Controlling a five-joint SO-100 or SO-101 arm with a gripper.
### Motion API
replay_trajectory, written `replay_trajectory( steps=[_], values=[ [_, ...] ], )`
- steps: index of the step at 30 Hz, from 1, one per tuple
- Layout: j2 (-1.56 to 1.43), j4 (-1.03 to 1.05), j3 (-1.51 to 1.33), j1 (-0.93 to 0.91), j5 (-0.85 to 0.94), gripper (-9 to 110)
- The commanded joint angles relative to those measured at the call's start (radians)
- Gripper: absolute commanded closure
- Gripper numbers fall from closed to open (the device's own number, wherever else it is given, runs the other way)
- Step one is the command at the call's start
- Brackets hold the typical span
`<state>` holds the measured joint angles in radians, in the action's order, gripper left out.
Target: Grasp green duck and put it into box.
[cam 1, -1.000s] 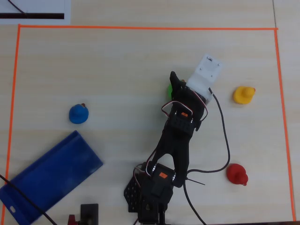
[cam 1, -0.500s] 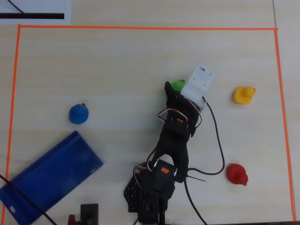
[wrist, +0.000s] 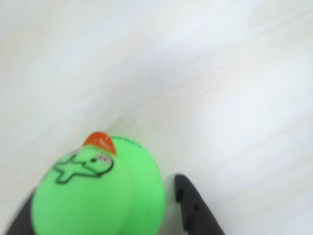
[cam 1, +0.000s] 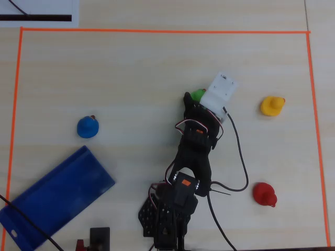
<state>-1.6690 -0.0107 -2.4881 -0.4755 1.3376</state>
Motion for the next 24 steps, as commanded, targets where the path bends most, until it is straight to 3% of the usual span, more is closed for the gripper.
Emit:
replay_trajectory(
  steps=[1,7,14,20,24],
  values=[
    [-0.005,-0.02,0.035,0.017,-0.021,101],
    [-0.163,0.146,0.035,0.025,-0.094,101],
    [-0.532,0.733,0.192,0.164,-0.268,101],
    [-0.825,1.298,0.43,0.48,-0.42,101],
    [-0.838,1.536,0.532,0.773,-0.578,101]
  ],
)
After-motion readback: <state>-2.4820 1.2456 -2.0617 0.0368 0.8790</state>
